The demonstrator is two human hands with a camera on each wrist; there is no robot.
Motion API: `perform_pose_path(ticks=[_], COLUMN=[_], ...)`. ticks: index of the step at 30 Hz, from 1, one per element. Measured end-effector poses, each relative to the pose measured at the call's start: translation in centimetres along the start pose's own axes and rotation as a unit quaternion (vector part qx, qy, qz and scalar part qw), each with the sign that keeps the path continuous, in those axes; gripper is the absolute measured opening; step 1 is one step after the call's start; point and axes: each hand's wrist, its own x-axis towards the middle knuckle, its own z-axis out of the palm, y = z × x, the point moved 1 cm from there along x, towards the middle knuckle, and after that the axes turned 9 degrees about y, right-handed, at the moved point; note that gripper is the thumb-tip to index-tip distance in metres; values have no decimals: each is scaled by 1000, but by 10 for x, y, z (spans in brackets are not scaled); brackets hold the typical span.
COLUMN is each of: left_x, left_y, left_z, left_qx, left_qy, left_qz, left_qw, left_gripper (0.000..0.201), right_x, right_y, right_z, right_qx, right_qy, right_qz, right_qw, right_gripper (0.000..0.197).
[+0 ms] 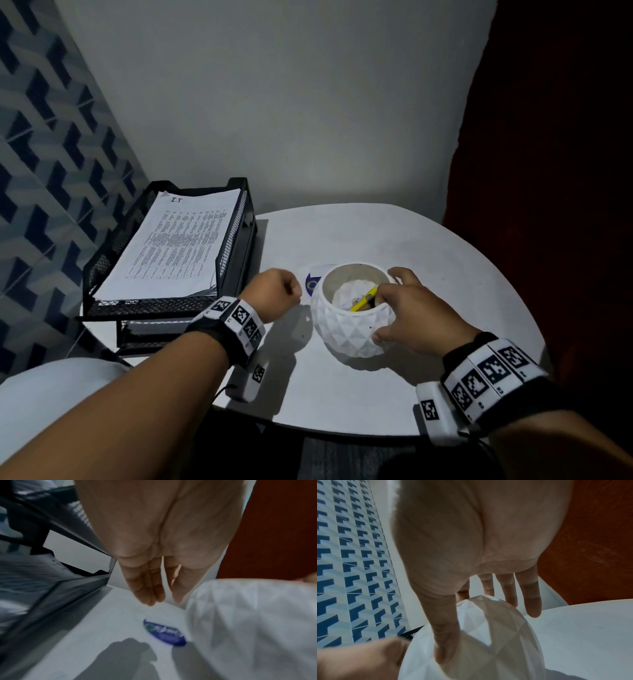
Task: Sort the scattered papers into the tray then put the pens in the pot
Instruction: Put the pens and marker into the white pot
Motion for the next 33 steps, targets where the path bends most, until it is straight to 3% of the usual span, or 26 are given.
perform_pose_path(ticks=[1,3,5,8,22,30,33], left_x=[-4,-13,-26,-37,-41,-44,-46], left_y=[-10,-30,-44,-58,-62,-73,-72], left_z=[5,17,28,43,53,63,63], left_qx=[74,210,264,300,349,350,295], left_qy=[-36,-105,-150,-161,-141,-134,-120], left_qz=[-1,6,0,-13,40,27,2], left_qw=[997,972,953,940,926,927,948], left_gripper=[10,32,41,38,27,29,26], right_x=[0,0,1,0,-2,0,0], right_y=[0,-1,-2,-3,-5,-3,-2], right_z=[-1,-2,-2,-2,-1,2,4], right_qx=[2,4,7,11,3,0,0], right_qy=[0,0,3,4,-1,-9,-12], right_qz=[3,4,1,-2,1,3,4], right_qw=[1000,1000,1000,1000,1000,1000,1000], right_gripper=[46,44,44,46,45,44,44])
